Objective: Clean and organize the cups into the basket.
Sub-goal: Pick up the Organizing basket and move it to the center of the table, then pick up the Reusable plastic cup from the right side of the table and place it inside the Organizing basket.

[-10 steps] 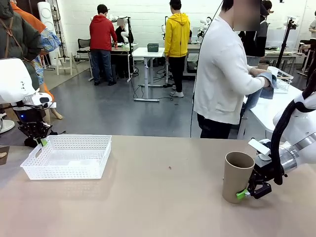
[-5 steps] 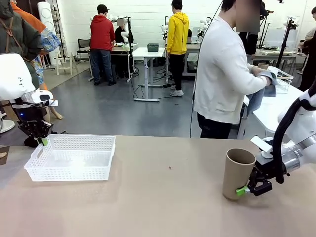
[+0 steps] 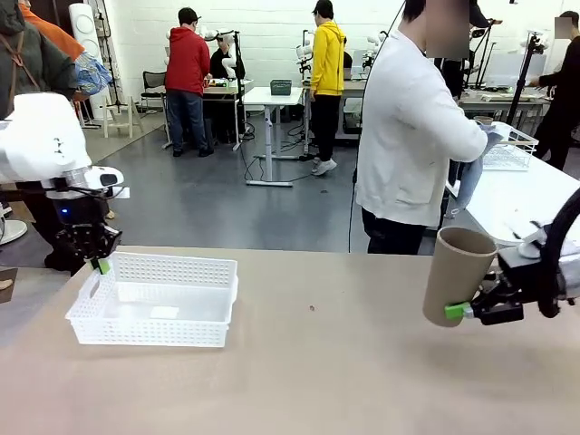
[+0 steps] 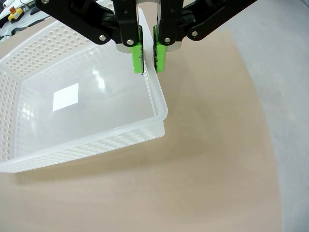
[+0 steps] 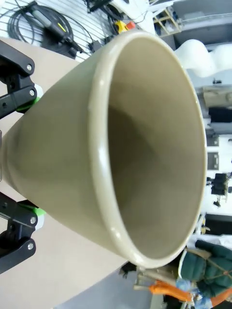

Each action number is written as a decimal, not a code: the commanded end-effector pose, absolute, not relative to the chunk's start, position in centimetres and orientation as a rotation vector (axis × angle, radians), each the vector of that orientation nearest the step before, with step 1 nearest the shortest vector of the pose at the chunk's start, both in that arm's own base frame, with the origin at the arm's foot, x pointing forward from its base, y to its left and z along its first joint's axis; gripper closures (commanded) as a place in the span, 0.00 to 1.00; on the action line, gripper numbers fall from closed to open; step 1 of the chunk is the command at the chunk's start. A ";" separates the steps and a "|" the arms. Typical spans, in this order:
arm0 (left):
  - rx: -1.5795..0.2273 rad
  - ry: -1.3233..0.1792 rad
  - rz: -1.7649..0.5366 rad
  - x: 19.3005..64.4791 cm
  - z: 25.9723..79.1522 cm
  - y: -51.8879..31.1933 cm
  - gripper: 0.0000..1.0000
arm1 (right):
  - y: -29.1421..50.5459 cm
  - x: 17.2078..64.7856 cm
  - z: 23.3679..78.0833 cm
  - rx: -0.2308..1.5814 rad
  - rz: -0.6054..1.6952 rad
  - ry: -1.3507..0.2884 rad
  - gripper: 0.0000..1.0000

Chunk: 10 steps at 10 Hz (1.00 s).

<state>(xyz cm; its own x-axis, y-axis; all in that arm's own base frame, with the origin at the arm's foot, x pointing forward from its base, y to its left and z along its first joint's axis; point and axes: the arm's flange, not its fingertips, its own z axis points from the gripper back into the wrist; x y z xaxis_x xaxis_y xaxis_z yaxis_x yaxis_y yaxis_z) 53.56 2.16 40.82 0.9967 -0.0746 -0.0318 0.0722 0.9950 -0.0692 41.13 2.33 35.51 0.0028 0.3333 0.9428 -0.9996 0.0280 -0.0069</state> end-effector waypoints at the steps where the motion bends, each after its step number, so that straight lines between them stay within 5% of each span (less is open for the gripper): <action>1: -0.058 0.050 -0.034 54.1 41.3 -0.5 1.00 | 2.3 39.0 37.5 0.869 1.274 -1.025 1.00; 10: -0.028 0.073 0.009 55.9 40.2 -14.2 1.00 | 1.5 35.5 48.0 0.776 1.275 -1.157 1.00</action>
<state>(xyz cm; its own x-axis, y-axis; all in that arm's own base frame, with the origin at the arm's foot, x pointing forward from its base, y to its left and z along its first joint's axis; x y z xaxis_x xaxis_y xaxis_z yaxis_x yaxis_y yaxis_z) 55.16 -13.20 39.73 0.9961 -0.0032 -0.0885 -0.0018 0.9984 -0.0562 36.28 0.78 47.40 -0.1030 0.3422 0.9340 -0.9748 0.1520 -0.1632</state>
